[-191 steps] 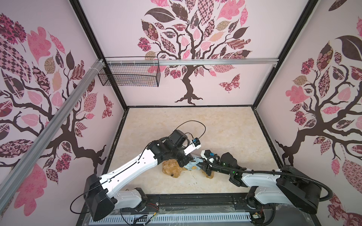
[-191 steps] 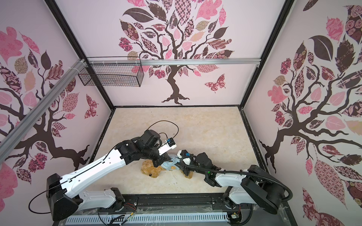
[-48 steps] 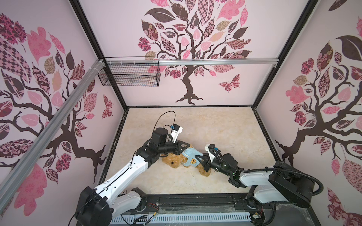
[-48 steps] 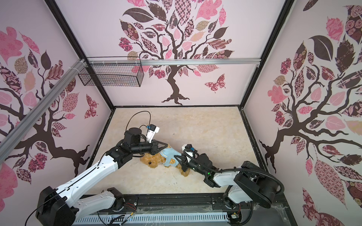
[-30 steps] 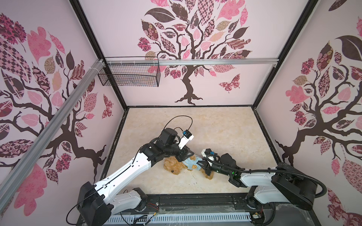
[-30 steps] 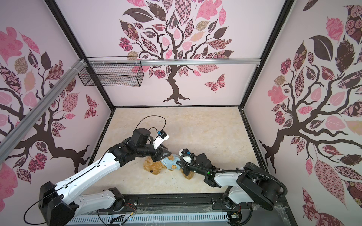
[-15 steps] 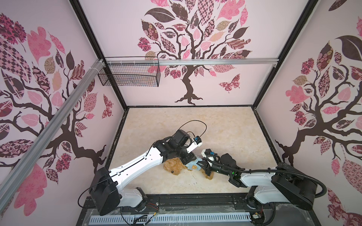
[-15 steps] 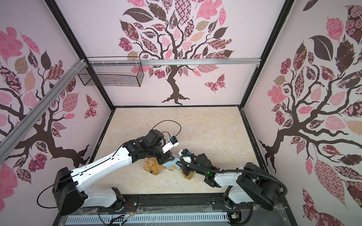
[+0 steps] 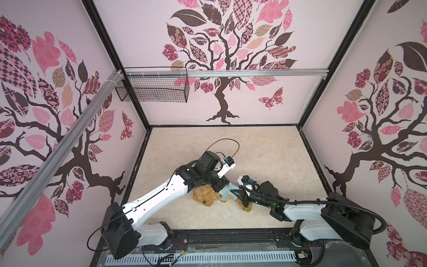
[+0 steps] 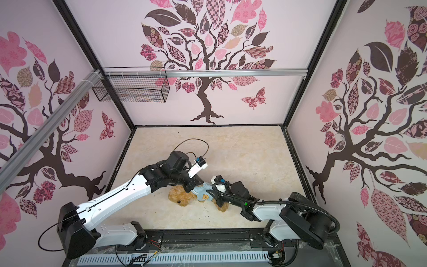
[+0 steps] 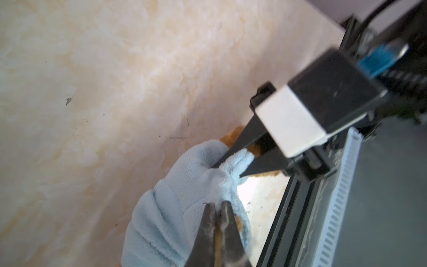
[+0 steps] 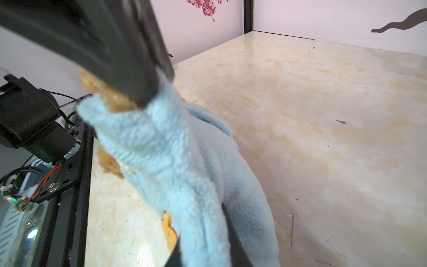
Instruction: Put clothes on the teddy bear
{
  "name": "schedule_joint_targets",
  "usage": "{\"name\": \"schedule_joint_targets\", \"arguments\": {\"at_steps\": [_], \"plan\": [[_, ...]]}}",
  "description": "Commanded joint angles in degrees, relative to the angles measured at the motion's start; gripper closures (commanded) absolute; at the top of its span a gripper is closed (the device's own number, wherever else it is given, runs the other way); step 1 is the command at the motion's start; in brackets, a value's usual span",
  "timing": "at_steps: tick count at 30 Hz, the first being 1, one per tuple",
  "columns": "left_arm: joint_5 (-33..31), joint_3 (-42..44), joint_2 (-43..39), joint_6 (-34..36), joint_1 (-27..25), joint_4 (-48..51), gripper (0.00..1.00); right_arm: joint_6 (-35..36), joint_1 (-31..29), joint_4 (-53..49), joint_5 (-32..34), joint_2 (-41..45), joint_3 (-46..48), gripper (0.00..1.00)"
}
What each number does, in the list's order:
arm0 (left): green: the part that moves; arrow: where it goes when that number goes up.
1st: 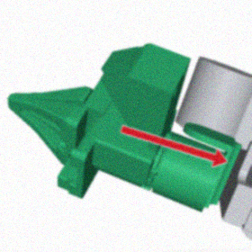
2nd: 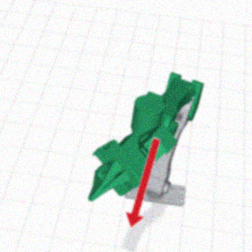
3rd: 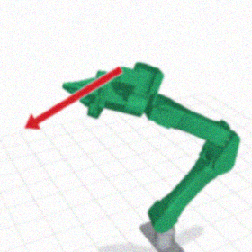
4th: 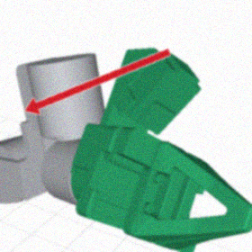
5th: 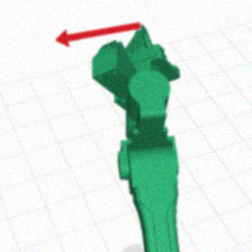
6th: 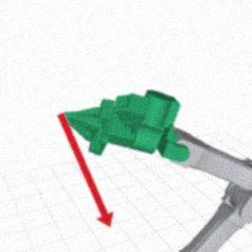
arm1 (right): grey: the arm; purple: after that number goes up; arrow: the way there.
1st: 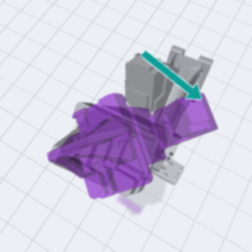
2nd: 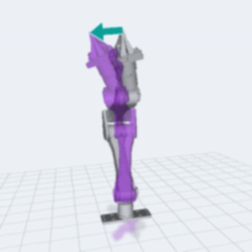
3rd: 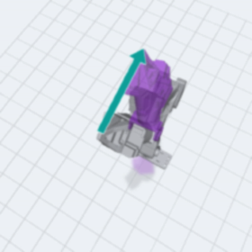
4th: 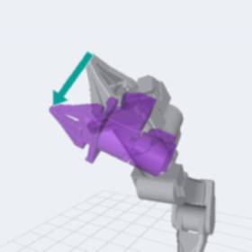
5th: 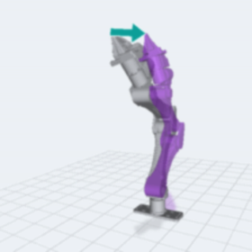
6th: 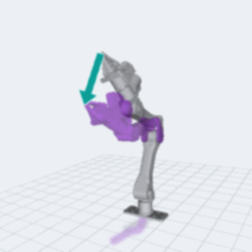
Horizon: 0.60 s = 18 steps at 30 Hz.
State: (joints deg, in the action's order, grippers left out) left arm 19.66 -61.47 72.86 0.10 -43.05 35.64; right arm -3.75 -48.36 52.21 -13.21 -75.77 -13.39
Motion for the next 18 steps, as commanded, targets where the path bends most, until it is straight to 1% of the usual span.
{"name": "schedule_joint_targets", "arguments": {"at_steps": [1,3,5,7,11,15,18], "plan": [[10.0,5.2,-6.6,-15.4,6.8,-18.0,1.0,-0.2,0.0,-10.6,4.9,-0.1,-1.0,0.82],[11.4,9.0,-9.3,-21.8,10.3,-25.8,1.0,-1.3,0.0,-11.1,6.2,-0.5,-0.3,0.81],[11.6,10.5,-10.1,-23.8,11.9,-27.9,1.0,-2.0,0.1,-11.7,6.9,-0.9,-0.1,0.8],[10.9,10.6,-9.6,-22.1,12.0,-26.1,1.0,-2.1,0.1,-12.7,7.3,-1.0,-0.6,0.79],[9.6,9.9,-7.1,-16.4,11.7,-18.8,1.0,-0.9,0.1,-14.3,6.7,0.5,-2.1,0.71],[5.8,9.8,-5.8,-13.0,9.1,-14.3,1.0,0.8,0.1,-17.4,6.3,2.6,-5.0,0.53],[3.2,9.7,-5.1,-13.5,7.8,-13.2,1.0,2.4,0.0,-21.9,6.9,3.6,-8.4,0.4]]}}
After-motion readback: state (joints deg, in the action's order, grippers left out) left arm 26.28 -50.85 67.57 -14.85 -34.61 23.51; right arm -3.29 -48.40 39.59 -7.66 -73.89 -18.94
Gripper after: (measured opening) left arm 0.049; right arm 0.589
